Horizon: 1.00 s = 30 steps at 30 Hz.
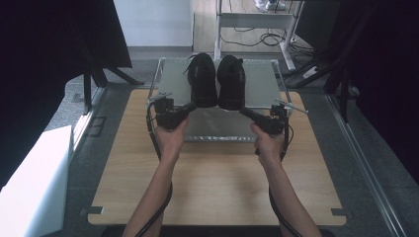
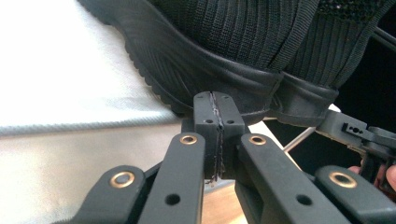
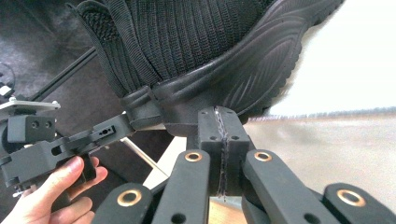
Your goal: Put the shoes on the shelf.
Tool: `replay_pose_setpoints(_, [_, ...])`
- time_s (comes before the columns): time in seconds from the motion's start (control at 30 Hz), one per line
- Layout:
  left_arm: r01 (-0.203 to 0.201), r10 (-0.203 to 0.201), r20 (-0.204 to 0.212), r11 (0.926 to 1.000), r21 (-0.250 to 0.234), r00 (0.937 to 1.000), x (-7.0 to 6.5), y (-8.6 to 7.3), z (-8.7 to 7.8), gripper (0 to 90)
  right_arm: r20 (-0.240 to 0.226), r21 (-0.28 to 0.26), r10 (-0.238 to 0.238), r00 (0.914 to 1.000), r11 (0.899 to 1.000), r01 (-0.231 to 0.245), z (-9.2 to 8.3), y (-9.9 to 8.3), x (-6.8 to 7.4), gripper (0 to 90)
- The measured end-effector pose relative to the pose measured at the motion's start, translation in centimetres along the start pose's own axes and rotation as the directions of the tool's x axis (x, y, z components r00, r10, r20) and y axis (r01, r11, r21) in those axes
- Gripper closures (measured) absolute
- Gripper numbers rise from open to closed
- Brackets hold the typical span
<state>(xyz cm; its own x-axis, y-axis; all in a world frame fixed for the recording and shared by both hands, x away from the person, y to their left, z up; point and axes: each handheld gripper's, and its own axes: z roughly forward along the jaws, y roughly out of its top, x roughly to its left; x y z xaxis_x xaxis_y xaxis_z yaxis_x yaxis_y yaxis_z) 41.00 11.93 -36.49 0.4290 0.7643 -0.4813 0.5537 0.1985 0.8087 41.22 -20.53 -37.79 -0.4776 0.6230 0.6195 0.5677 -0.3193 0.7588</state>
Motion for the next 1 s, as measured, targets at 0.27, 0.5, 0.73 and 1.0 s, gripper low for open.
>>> replay_pose_setpoints(0.27, [0.007,-0.007,0.0,1.0,0.0,1.0,0.3,0.1,0.1,88.9,0.005,0.009,-0.005,1.0,1.0,0.005,0.5,0.2,-0.3,87.1])
replay_pose_setpoints(0.5, [-0.016,0.016,0.013,0.9996,-0.022,0.9998,0.1,-0.9,-0.9,67.0,-0.041,0.033,-0.021,0.999,0.999,0.022,-0.4,-0.6,-0.5,70.2])
replay_pose_setpoints(0.73, [-0.083,0.083,-0.002,0.9966,0.002,0.9966,-0.1,-1.7,-2.0,45.3,-0.054,0.038,-0.102,0.9933,0.994,0.104,-1.5,-0.9,-0.1,55.0])
replay_pose_setpoints(1.0, [-0.163,0.164,-0.006,0.9853,0.051,0.9865,-1.0,-2.9,-2.9,27.2,-0.028,0.064,-0.192,0.9811,0.979,0.193,-2.7,-1.7,-0.2,44.3])
